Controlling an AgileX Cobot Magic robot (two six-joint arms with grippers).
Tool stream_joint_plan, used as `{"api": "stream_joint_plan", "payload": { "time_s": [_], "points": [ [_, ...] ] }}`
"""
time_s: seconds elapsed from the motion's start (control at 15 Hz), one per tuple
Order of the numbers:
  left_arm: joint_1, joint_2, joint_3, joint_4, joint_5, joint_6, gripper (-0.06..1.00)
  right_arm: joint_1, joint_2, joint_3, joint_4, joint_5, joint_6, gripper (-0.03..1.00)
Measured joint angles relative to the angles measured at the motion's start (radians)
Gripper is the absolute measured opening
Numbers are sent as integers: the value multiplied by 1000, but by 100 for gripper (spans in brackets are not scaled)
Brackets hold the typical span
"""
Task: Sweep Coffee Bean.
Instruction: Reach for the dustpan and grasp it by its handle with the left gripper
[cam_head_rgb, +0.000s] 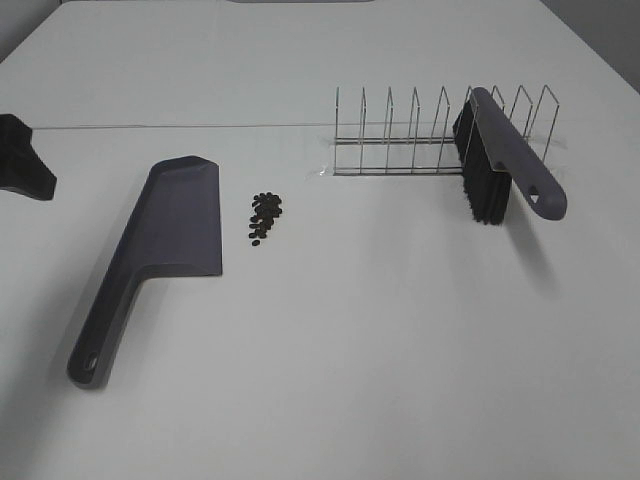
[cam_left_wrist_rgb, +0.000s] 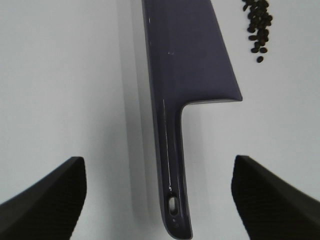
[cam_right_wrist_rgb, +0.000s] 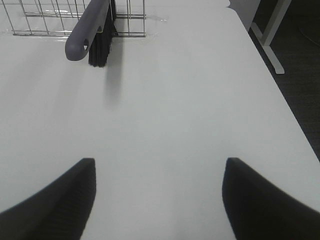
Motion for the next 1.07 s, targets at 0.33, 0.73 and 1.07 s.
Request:
{"api": "stream_joint_plan", "payload": {
  "time_s": [0.33, 0.73, 1.07],
  "points": [
    [-117, 229, -6, 166, -5, -210, 76, 0, 0, 0, 0, 0, 0, 68],
    [-218, 354, -6, 225, -88, -308, 76, 0, 0, 0, 0, 0, 0, 68],
    [-219, 439, -8, 239, -195, -320, 76, 0, 0, 0, 0, 0, 0, 68]
  ]
}}
